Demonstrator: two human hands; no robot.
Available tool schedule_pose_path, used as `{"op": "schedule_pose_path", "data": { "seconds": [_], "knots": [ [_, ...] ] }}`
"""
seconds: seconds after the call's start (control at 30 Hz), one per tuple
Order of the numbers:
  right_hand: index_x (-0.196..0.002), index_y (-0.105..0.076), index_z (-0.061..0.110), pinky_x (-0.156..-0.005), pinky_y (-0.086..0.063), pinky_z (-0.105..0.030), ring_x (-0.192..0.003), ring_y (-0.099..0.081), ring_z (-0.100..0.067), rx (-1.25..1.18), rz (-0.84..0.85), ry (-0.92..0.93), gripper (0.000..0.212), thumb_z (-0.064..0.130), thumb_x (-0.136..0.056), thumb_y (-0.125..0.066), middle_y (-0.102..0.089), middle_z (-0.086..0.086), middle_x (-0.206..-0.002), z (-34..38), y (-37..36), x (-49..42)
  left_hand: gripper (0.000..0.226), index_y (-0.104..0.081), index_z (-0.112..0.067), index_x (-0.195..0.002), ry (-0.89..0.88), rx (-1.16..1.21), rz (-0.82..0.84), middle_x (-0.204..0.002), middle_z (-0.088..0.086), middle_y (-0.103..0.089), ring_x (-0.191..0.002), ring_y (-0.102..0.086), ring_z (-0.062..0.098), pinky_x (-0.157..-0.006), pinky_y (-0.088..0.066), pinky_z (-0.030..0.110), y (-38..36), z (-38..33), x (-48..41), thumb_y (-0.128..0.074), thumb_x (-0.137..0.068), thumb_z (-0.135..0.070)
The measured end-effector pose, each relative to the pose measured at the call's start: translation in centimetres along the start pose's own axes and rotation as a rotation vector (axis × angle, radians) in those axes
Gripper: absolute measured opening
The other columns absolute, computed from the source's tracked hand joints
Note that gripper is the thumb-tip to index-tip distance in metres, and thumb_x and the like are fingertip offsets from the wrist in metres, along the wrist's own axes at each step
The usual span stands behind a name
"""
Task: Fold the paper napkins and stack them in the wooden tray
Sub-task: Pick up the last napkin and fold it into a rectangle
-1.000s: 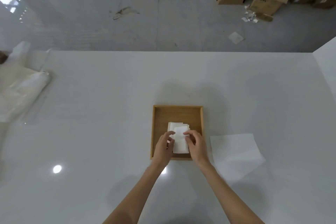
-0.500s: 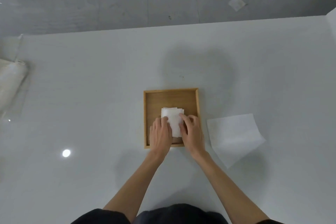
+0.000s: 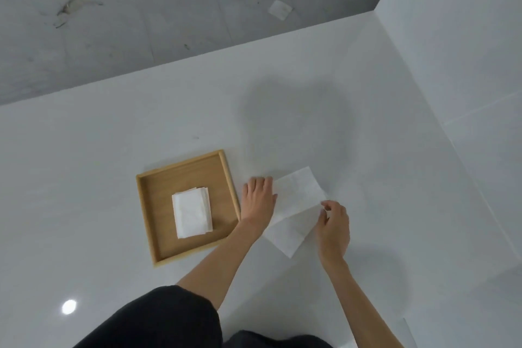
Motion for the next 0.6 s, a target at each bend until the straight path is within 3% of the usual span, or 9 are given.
{"op": "schedule_pose_path", "data": {
  "seconds": [0.1, 0.2, 0.27, 0.33, 0.37, 0.43, 0.5, 0.6],
  "knots": [
    [-0.139, -0.046, 0.017, -0.095, -0.046, -0.042, -0.122, -0.045, -0.031, 0.065, 0.202, 0.137, 0.054, 0.011, -0.089, -0.065, -0.050, -0.006, -0.139, 0.1, -0.5, -3.5, 0.040, -0.045, -0.015, -0.131, 0.070, -0.050, 0.034, -0.131, 0.007, -0.051, -0.125, -0.042, 0.031, -0.105, -0.031, 0.038, -0.8, -0.8, -1.5, -0.056, -0.098, -0.035],
    [-0.152, -0.031, 0.018, -0.105, -0.042, -0.043, -0.127, -0.041, -0.032, 0.161, 0.377, 0.233, 0.080, 0.025, -0.085, -0.074, -0.047, -0.005, -0.143, 0.4, -1.6, -5.6, 0.020, -0.055, -0.020, -0.110, 0.192, 0.122, 0.081, -0.114, -0.001, -0.058, -0.118, -0.044, 0.027, -0.100, -0.031, 0.034, -1.0, -1.1, -2.0, -0.060, -0.091, -0.023],
    [-0.148, -0.039, 0.017, -0.100, -0.044, -0.042, -0.119, -0.051, -0.032, 0.192, 0.460, 0.247, 0.072, 0.028, -0.086, -0.073, -0.060, -0.006, -0.131, 0.6, -1.9, -6.7, 0.013, -0.058, -0.022, -0.092, 0.202, 0.336, 0.161, -0.092, -0.007, -0.056, -0.101, -0.049, 0.024, -0.087, -0.033, 0.024, -0.4, -1.0, -2.0, -0.059, -0.085, -0.011],
    [-0.124, -0.059, 0.020, -0.085, -0.048, -0.038, -0.097, -0.063, -0.027, 0.113, 0.578, 0.198, 0.042, 0.035, -0.087, -0.072, -0.070, -0.001, -0.102, 0.6, -1.8, -7.8, 0.022, -0.054, -0.020, -0.081, 0.172, 0.571, 0.231, -0.080, -0.009, -0.050, -0.083, -0.050, 0.020, -0.068, -0.035, 0.012, 1.7, -1.0, -1.7, -0.059, -0.083, 0.001],
    [-0.103, -0.063, 0.023, -0.074, -0.047, -0.036, -0.080, -0.063, -0.021, 0.041, 0.668, 0.171, 0.026, 0.042, -0.087, -0.071, -0.066, 0.006, -0.084, 0.7, -1.4, -8.4, 0.022, -0.054, -0.018, -0.082, 0.168, 0.634, 0.264, -0.082, -0.008, -0.052, -0.080, -0.050, 0.017, -0.064, -0.037, 0.011, 3.0, -1.1, -1.4, -0.060, -0.085, 0.002],
    [-0.074, -0.052, 0.025, -0.063, -0.036, -0.028, -0.062, -0.046, -0.011, -0.109, 0.839, 0.131, 0.038, 0.059, -0.085, -0.066, -0.045, 0.014, -0.066, 1.1, 0.1, -8.9, 0.015, -0.057, -0.017, -0.091, 0.159, 0.671, 0.340, -0.094, -0.003, -0.058, -0.085, -0.054, 0.014, -0.068, -0.041, 0.013, 5.7, -1.8, -0.7, -0.061, -0.089, -0.002],
    [-0.073, -0.049, 0.024, -0.068, -0.037, -0.025, -0.069, -0.047, -0.008, -0.155, 0.945, 0.185, 0.047, 0.067, -0.081, -0.063, -0.046, 0.014, -0.072, 2.1, 2.1, -9.0, 0.016, -0.057, -0.020, -0.093, 0.130, 0.701, 0.368, -0.101, -0.001, -0.061, -0.091, -0.057, 0.013, -0.074, -0.045, 0.019, 8.5, -3.0, -0.1, -0.061, -0.090, -0.005],
    [-0.088, -0.059, 0.031, -0.091, -0.040, -0.024, -0.101, -0.055, -0.001, -0.165, 1.022, 0.279, 0.022, 0.050, -0.087, -0.070, -0.057, 0.014, -0.103, 4.8, 5.0, -9.0, 0.016, -0.057, -0.021, -0.092, 0.063, 0.762, 0.384, -0.099, -0.003, -0.062, -0.093, -0.058, 0.013, -0.081, -0.046, 0.025, 13.7, -5.5, 0.8, -0.061, -0.092, -0.006]
  ]
}}
Point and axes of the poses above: each hand's wrist, its own x-axis away from the middle knuckle, its own y-axis out of the back of the hand, z = x × y, the point moved 4 cm from there along -x, towards the middle knuckle
